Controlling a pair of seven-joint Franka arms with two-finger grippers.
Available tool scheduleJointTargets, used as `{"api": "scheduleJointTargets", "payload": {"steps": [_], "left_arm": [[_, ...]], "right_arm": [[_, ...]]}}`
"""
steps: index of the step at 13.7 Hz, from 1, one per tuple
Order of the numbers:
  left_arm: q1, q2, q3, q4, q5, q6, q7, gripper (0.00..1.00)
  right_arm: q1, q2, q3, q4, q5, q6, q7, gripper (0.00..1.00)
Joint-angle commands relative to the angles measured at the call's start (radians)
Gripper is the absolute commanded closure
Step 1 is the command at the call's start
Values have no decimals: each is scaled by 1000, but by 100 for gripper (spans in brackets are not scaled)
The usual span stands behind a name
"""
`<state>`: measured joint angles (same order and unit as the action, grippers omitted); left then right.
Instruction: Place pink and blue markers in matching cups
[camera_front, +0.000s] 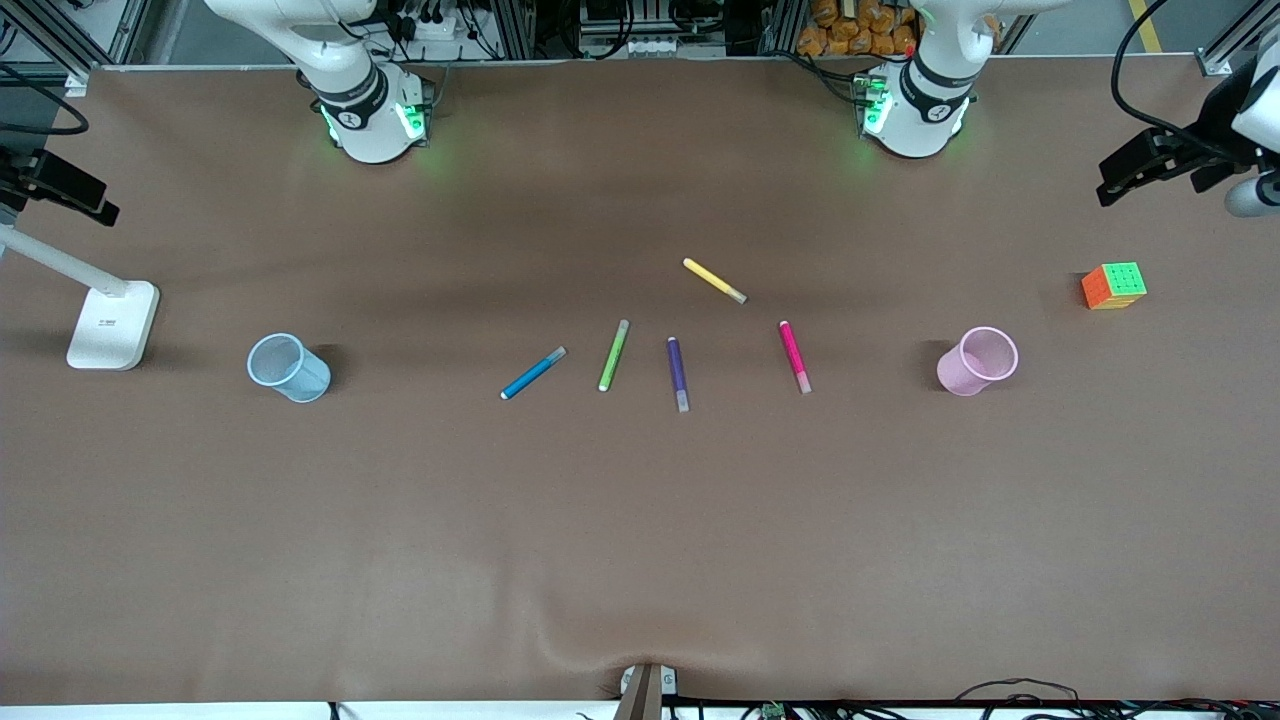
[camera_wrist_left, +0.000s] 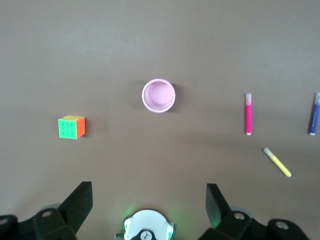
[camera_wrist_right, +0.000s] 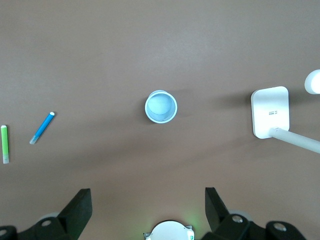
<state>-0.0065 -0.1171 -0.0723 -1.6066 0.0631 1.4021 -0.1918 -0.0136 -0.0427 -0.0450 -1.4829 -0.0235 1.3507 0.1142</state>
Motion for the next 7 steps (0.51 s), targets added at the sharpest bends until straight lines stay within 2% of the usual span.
{"api": "scheduleJointTargets", "payload": {"steps": [1, 3, 7], "left_arm": [[-10, 33, -32, 20, -14, -49, -6, 0], [-10, 71, -56, 25, -28, -104, -24, 0], [-13, 135, -122, 28, -66, -123, -101, 0]], "right_arm": [[-8, 6, 4, 13, -6, -5, 5, 0], [-9, 6, 4, 13, -4, -4, 5, 0], [-8, 21, 4, 15, -13, -5, 5, 0]]}}
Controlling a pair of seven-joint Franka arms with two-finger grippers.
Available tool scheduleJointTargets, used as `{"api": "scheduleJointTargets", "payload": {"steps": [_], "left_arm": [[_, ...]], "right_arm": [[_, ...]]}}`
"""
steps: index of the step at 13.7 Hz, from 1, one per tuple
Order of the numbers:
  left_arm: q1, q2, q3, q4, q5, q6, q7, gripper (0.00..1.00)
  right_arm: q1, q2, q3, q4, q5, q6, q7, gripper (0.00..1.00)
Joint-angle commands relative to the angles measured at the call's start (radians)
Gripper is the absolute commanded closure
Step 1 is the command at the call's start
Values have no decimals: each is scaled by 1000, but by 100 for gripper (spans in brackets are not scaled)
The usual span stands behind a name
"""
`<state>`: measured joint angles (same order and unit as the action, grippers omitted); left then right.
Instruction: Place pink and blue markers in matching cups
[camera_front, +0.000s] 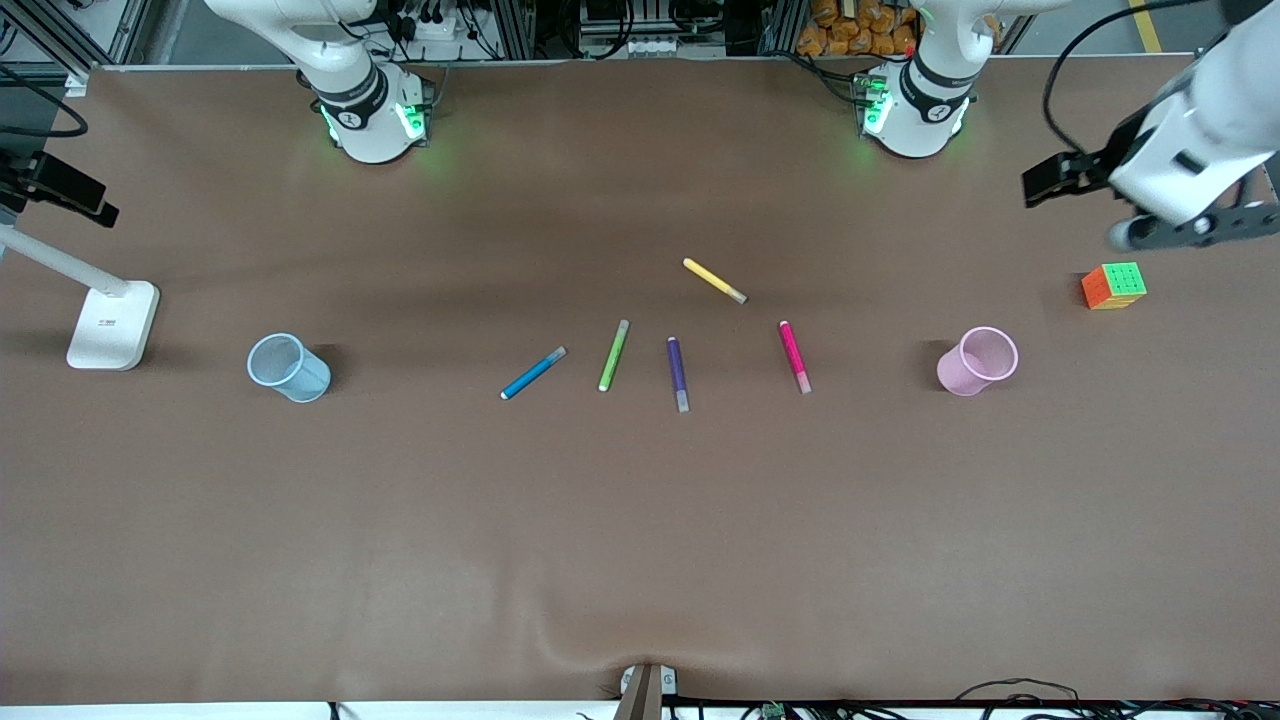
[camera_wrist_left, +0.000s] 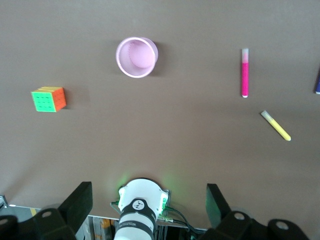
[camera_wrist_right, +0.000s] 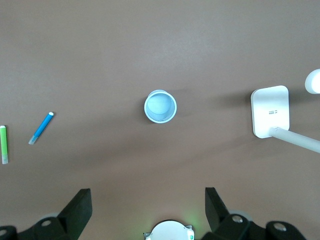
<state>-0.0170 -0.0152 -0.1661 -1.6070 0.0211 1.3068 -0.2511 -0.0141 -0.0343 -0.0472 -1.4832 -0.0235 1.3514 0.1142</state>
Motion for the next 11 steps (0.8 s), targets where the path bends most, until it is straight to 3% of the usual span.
{"api": "scheduleJointTargets", "payload": {"steps": [1, 5, 11], "left_arm": [[-3, 55, -45, 29, -42, -27, -68, 0], [-12, 194, -90, 32, -86, -27, -108, 0], [-89, 414, -92, 105, -78, -24, -119, 0]], "right_arm": [[-9, 13, 6, 15, -12, -5, 5, 0], [-7, 37, 7, 17, -18, -6, 4, 0], [-1, 112, 9, 49, -30, -6, -7, 0]]}}
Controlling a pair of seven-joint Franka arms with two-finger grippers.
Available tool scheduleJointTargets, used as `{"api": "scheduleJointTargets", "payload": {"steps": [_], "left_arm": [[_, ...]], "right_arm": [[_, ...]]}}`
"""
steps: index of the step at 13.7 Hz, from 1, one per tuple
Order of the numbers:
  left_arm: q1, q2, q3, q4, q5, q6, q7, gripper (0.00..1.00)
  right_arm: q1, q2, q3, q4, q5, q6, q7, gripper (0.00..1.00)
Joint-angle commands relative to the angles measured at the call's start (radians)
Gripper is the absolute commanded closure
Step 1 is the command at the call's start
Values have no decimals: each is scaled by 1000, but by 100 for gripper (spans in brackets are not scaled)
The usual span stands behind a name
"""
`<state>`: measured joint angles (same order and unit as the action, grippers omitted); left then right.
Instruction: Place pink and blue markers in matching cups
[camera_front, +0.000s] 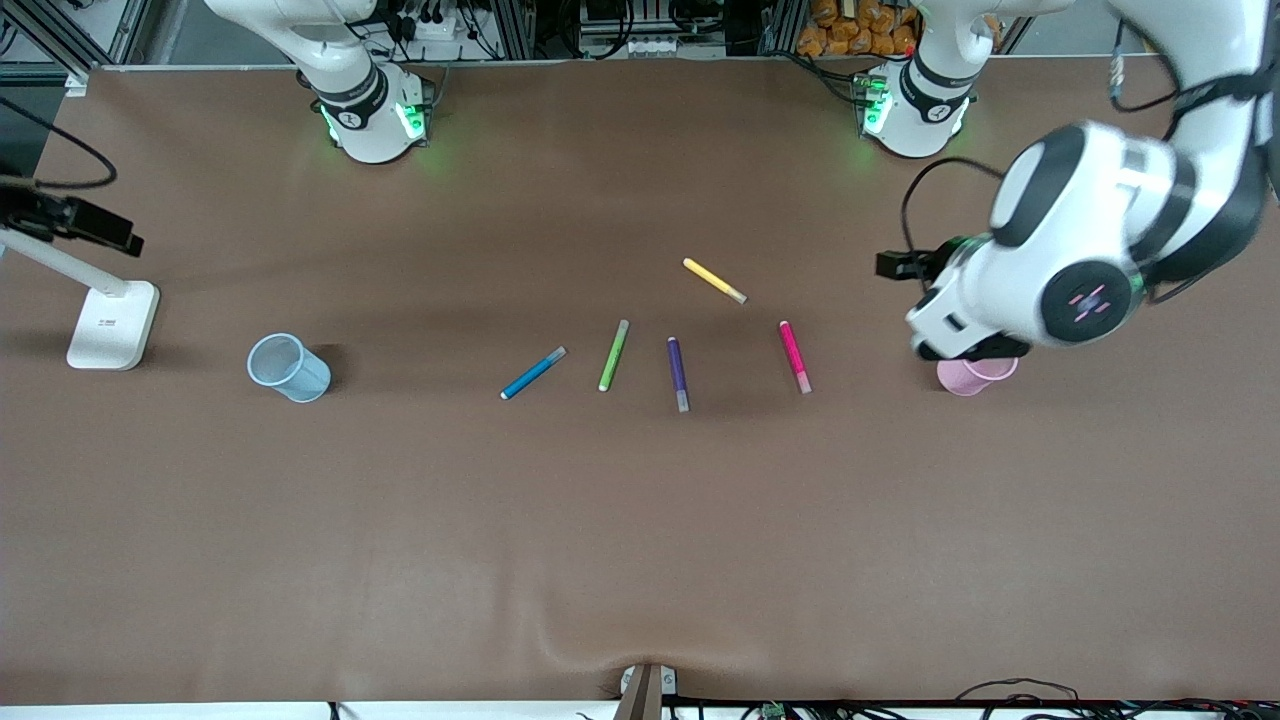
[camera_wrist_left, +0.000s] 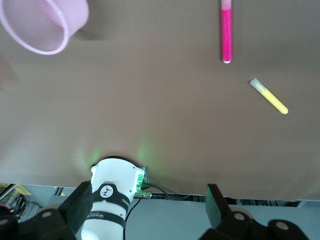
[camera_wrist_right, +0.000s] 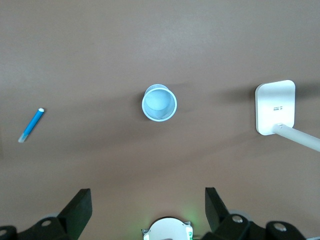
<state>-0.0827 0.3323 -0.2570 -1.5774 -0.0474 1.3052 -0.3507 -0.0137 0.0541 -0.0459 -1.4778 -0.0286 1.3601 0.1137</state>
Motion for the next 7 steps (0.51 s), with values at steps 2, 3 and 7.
{"api": "scheduleJointTargets", "payload": {"steps": [2, 3, 7], "left_arm": [[-37, 117, -1, 103, -9, -20, -19, 0], [-38, 138, -1, 111, -11, -17, -19, 0], [-40, 181, -1, 112, -14, 5, -20, 0]], "right_arm": [[1, 30, 6, 43, -25, -16, 3, 0], [1, 32, 6, 43, -25, -16, 3, 0], [1, 39, 6, 42, -25, -19, 4, 0]]}}
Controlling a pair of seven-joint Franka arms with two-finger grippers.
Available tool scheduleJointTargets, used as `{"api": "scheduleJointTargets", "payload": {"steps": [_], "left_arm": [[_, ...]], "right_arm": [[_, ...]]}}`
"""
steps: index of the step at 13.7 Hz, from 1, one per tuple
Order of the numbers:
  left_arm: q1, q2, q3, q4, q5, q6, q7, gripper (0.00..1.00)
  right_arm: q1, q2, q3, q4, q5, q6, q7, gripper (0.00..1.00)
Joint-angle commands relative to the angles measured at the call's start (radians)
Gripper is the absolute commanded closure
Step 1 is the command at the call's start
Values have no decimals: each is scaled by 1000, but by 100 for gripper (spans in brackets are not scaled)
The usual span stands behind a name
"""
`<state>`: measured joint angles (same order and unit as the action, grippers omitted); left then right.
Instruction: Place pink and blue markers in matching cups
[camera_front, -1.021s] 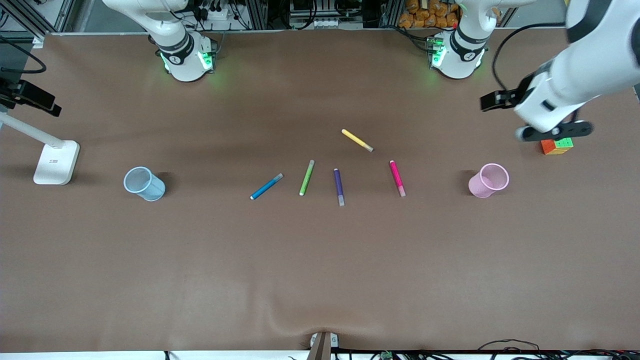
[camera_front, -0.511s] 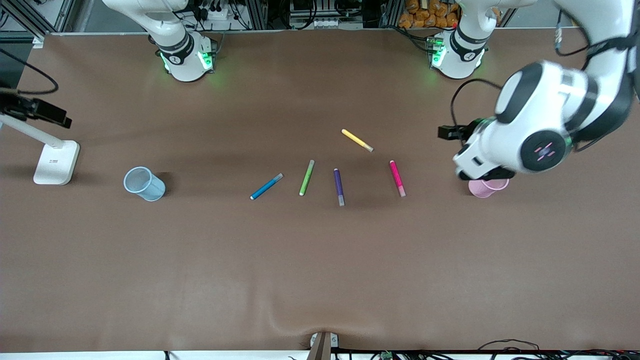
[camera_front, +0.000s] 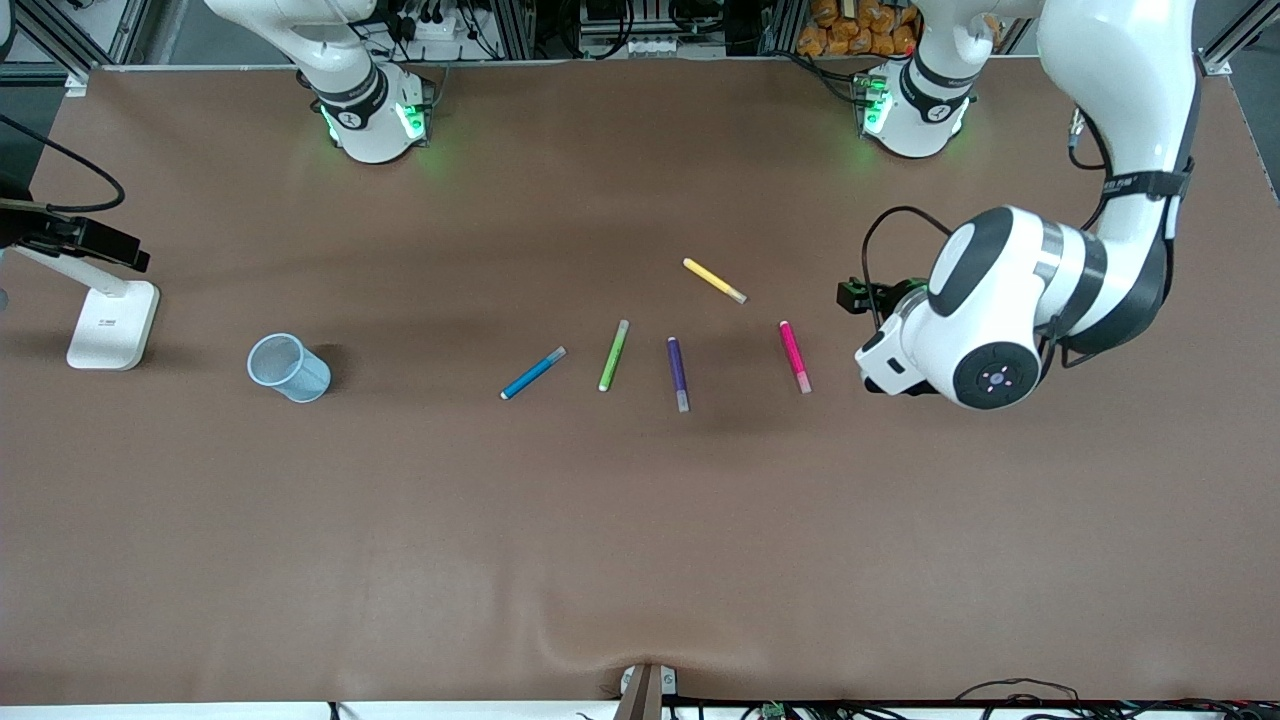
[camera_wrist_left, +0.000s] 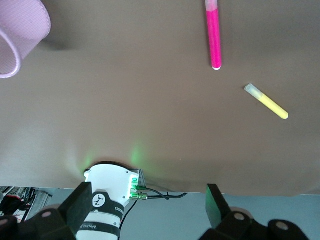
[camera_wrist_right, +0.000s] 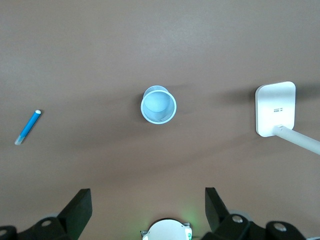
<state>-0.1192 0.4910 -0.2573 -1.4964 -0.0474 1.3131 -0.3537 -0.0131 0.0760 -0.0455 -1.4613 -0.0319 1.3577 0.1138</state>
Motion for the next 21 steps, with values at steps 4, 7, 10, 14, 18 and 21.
{"api": "scheduleJointTargets", "payload": {"steps": [4, 7, 10, 14, 18, 21], "left_arm": [[-4, 40, 1, 31, -14, 9, -47, 0], [-4, 55, 1, 31, -16, 26, -102, 0], [-4, 64, 1, 31, -17, 55, -114, 0], [-4, 73, 1, 31, -17, 95, -117, 0], [-19, 86, 1, 31, -17, 115, -148, 0], [-56, 103, 3, 31, -14, 173, -278, 0]], "right_arm": [[-10, 123, 6, 19, -20, -74, -9, 0], [-7, 127, 6, 19, -20, -80, -8, 0], [-8, 128, 6, 15, -19, -124, -6, 0], [15, 133, 6, 13, -13, -175, 12, 0], [24, 140, 9, 13, -2, -155, 70, 0], [57, 175, 9, 16, 4, -103, 114, 0]]}}
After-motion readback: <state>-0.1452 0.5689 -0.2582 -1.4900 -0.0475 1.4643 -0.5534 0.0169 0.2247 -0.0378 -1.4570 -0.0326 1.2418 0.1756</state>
